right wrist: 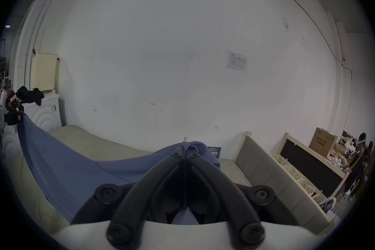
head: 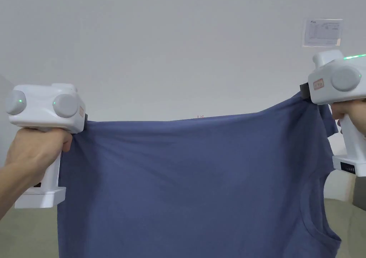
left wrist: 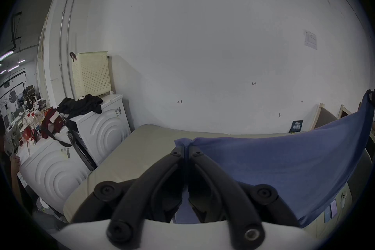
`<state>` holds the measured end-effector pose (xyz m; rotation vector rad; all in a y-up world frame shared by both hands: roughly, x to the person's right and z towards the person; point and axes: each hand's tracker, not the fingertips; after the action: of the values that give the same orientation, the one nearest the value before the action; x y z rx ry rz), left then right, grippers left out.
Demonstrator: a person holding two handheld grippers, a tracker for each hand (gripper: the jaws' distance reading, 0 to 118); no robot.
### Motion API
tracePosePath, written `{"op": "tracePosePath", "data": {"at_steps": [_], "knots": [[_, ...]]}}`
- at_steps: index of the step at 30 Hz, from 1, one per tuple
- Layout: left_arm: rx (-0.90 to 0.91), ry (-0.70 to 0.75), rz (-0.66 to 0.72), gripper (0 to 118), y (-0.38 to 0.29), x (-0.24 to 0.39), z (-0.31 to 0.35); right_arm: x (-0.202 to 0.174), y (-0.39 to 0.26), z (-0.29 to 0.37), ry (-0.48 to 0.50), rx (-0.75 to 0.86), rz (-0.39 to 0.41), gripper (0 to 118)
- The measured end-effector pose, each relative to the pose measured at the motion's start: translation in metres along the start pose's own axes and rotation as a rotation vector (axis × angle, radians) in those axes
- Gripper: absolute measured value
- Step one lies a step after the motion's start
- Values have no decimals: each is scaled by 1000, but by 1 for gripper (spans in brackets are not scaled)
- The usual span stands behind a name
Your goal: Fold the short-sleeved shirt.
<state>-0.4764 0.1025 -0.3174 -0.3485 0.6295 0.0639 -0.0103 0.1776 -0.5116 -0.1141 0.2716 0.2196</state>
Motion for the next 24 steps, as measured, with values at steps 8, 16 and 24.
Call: {"op": "tracePosePath", "data": {"at_steps": [8,16,24], "knots": [[26,19,-9,2,13,18,-58,-1,19,-30,-11,40,27,1],[-21,17,-37,2,-31,28,-112,-25,-23,-68,-91,-4,4,1],[-184,-36,-121,2,-149,24,-156,-45,-162,-91,34,-224,34,1]]}}
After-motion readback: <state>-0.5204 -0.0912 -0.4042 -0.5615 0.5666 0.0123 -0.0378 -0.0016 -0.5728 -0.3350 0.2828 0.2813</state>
